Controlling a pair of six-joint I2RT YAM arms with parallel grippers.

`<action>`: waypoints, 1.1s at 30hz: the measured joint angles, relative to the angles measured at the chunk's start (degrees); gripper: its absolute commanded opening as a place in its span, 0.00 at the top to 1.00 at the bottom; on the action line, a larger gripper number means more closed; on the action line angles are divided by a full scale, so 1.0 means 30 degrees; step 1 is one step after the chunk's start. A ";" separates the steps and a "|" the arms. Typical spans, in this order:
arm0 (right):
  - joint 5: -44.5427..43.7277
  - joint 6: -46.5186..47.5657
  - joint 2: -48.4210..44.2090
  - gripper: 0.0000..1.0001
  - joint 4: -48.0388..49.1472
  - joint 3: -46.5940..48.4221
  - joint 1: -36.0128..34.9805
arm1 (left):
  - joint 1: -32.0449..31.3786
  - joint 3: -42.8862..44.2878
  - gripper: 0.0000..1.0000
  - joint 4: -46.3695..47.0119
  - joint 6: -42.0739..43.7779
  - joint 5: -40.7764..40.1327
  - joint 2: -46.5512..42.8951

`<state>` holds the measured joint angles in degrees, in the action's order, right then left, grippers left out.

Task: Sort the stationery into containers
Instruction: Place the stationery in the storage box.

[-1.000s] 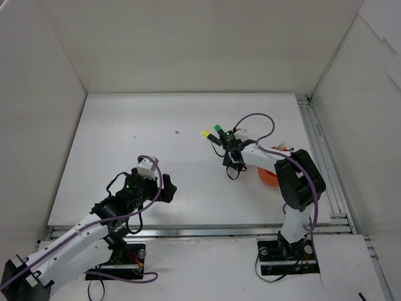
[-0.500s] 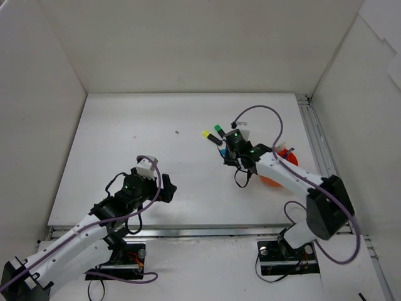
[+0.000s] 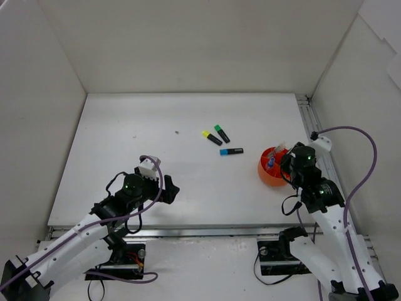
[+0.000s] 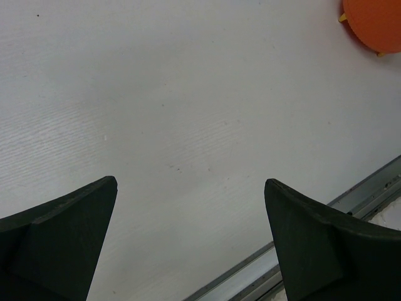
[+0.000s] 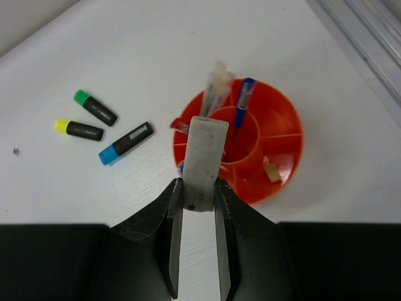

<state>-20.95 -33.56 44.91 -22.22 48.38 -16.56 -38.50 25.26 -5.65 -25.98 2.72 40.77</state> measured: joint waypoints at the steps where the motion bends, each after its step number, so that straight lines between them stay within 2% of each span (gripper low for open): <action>1: -0.0044 -0.0219 -0.0408 1.00 -0.0481 -0.0036 0.0437 | 0.0000 0.0000 0.00 0.0058 0.0007 0.0095 0.0066; 4: 0.0124 -0.0758 -0.0772 1.00 -0.1552 -0.0379 0.1727 | 0.0000 0.0000 0.00 0.0124 0.0015 0.0262 0.0270; 9: 0.1013 -0.1326 0.0313 1.00 -0.2608 -0.1494 0.3344 | 0.0000 0.0000 0.00 0.0131 0.0044 0.0452 0.0255; 14: 0.1909 -0.1494 0.2127 1.00 -0.2790 -0.1610 0.3985 | 0.0000 0.0000 0.00 0.0117 0.0044 0.0423 -0.0510; 22: 0.3053 -0.1887 0.3213 0.98 -0.1894 -0.1982 0.4524 | 0.0000 0.0000 0.00 0.0138 0.0044 0.0430 -0.0743; 30: 0.3665 -0.2186 0.5020 0.92 -0.0656 -0.1982 0.4721 | 0.0000 0.0000 0.00 0.0131 0.0036 0.0291 -0.0663; 32: 0.3672 -0.2317 0.5311 0.87 -0.0452 -0.1982 0.4794 | 0.0000 0.0000 0.00 0.0131 0.0036 0.0175 -0.0663; 33: 0.3665 -0.2346 0.5428 0.81 -0.0372 -0.1982 0.4801 | 0.0000 0.0000 0.00 0.0131 0.0036 0.0095 -0.0656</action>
<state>-9.96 -40.60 61.19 -23.33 42.44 -2.15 -38.50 25.26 -5.26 -25.87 3.01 38.81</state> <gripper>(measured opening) 0.198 0.996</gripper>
